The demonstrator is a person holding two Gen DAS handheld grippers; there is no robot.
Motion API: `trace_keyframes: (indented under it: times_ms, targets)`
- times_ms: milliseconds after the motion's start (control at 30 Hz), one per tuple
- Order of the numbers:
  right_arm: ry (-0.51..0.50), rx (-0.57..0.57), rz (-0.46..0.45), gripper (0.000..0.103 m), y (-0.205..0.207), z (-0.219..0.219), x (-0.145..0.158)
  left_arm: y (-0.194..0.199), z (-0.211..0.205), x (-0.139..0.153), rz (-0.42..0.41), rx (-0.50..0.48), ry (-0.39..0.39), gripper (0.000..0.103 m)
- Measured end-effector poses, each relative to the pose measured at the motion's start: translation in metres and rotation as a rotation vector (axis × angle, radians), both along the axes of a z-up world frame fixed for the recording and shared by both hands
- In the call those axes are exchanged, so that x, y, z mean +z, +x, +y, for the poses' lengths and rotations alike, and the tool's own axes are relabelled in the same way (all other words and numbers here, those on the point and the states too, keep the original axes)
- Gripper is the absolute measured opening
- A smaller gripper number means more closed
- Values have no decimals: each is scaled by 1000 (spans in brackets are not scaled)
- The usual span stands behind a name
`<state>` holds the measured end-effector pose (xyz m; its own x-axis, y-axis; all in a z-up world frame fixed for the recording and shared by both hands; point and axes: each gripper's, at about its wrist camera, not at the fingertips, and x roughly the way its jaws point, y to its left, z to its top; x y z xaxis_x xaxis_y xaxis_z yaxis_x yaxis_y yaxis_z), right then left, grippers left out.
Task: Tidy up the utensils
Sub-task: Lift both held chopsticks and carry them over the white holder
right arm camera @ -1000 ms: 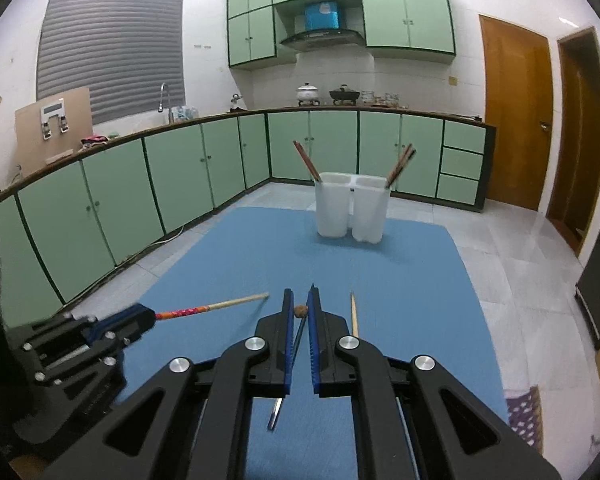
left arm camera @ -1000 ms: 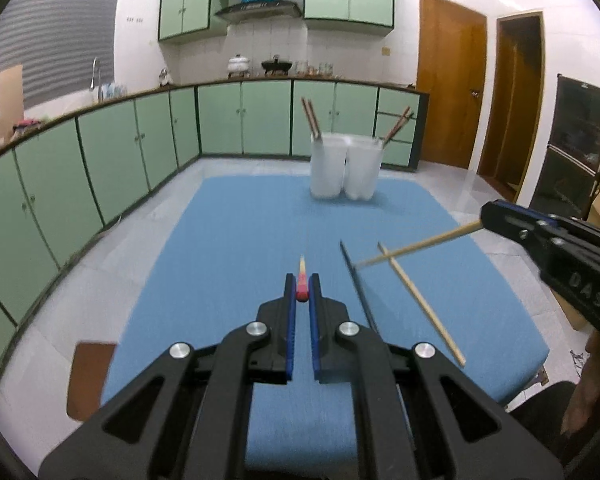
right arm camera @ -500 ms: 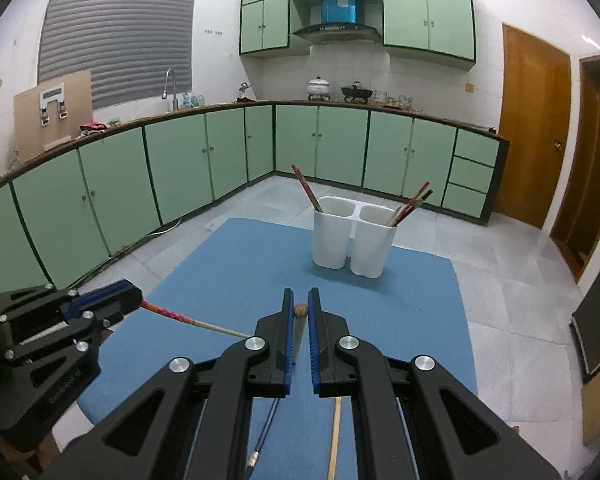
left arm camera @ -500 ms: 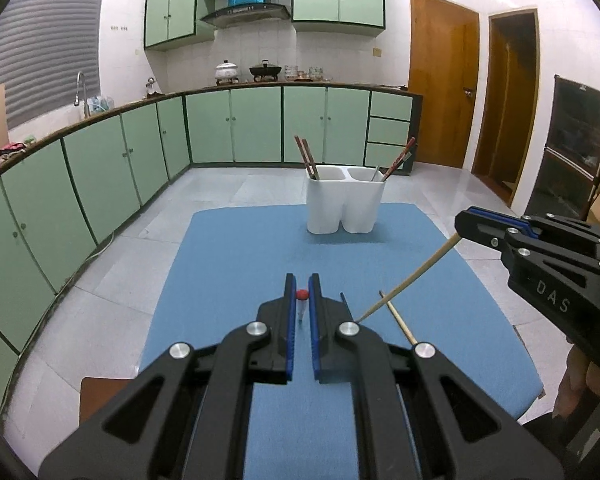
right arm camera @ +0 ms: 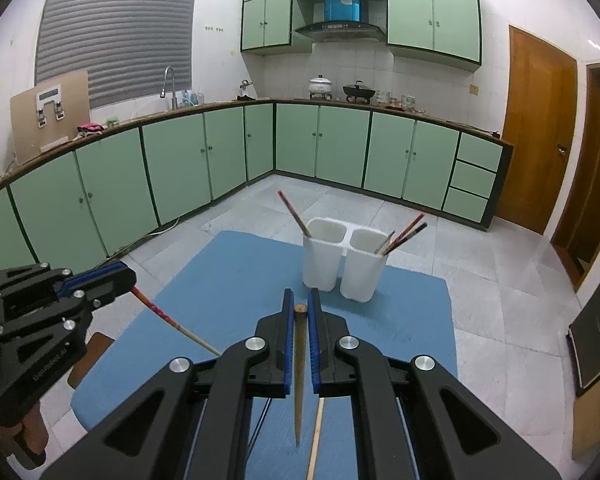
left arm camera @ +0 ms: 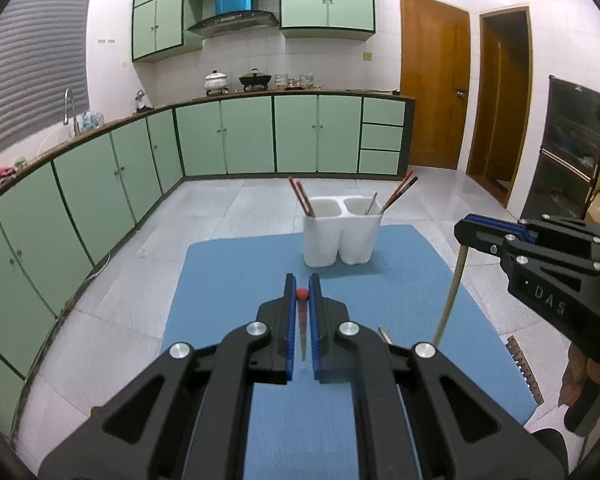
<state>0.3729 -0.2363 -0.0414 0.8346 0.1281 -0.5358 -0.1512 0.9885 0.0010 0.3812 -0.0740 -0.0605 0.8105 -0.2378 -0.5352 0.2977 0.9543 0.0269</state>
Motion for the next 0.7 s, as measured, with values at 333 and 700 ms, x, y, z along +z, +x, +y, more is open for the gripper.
trace_keyframes:
  times_ms: [333, 700]
  targets:
    - [-14, 6, -70, 7, 34, -12, 60, 39, -21, 43, -31, -58, -15, 5]
    - [-13, -29, -126, 7, 123, -34, 122, 98, -57, 104, -130, -80, -63, 5]
